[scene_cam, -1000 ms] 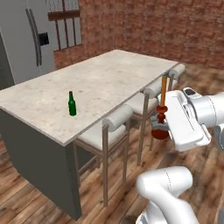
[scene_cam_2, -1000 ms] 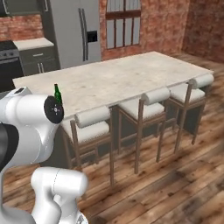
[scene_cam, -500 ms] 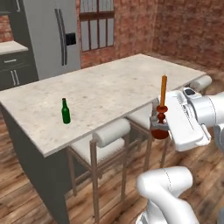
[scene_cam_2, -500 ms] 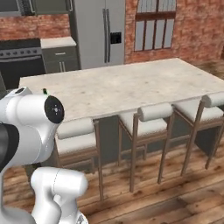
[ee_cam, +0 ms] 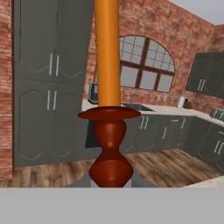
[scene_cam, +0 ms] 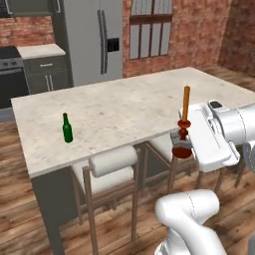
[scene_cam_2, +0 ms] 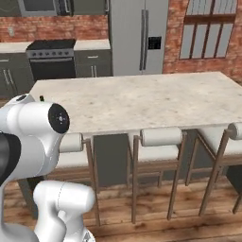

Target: Get the candle and the beer from the cabinet and move them to the dining counter.

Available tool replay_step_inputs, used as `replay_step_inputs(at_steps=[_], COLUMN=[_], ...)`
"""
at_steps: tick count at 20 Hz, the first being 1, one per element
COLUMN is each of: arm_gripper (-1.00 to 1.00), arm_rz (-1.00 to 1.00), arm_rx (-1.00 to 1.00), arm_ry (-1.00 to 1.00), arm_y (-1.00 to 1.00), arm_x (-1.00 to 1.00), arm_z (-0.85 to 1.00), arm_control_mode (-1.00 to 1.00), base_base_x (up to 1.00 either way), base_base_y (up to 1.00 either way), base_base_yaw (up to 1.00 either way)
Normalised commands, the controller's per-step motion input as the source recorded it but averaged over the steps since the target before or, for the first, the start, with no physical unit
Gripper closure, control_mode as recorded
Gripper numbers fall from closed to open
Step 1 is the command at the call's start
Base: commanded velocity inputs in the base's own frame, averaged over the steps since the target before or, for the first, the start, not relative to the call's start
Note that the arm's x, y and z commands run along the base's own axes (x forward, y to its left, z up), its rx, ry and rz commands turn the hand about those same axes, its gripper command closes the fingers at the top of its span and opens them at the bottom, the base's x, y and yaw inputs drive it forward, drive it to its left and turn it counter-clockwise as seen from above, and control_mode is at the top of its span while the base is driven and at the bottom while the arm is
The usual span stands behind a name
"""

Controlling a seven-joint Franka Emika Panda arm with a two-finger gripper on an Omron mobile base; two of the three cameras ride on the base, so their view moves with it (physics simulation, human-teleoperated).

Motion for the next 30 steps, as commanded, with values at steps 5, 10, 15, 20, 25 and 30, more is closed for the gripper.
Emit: replay_step_inputs(at_steps=[5,10,15,20,25,30], arm_gripper=[1.00,1.00,1.00,1.00,1.00,1.00], arm_rz=[0.00,0.00,0.00,0.00,0.00,0.00], arm_rx=[0.00,0.00,0.00,0.00,0.00,0.00], arm_ry=[0.00,0.00,0.00,0.00,0.00,0.00], arm_y=[0.00,0.00,0.00,0.00,0.00,0.00], arm_x=[0.00,0.00,0.00,0.00,0.00,0.00], arm_z=[0.00,0.00,0.00,0.00,0.00,0.00], arm_control_mode=[1.00,1.00,1.00,1.00,1.00,1.00], base_base_x=[0.51,0.76,0.93,0.77,0.27,0.01], base_base_y=[-0.57,-0.48,-0.32,-0.13,0.00,0.00], base_base_yaw=[0.43,0.42,0.35,0.22,0.02,0.00])
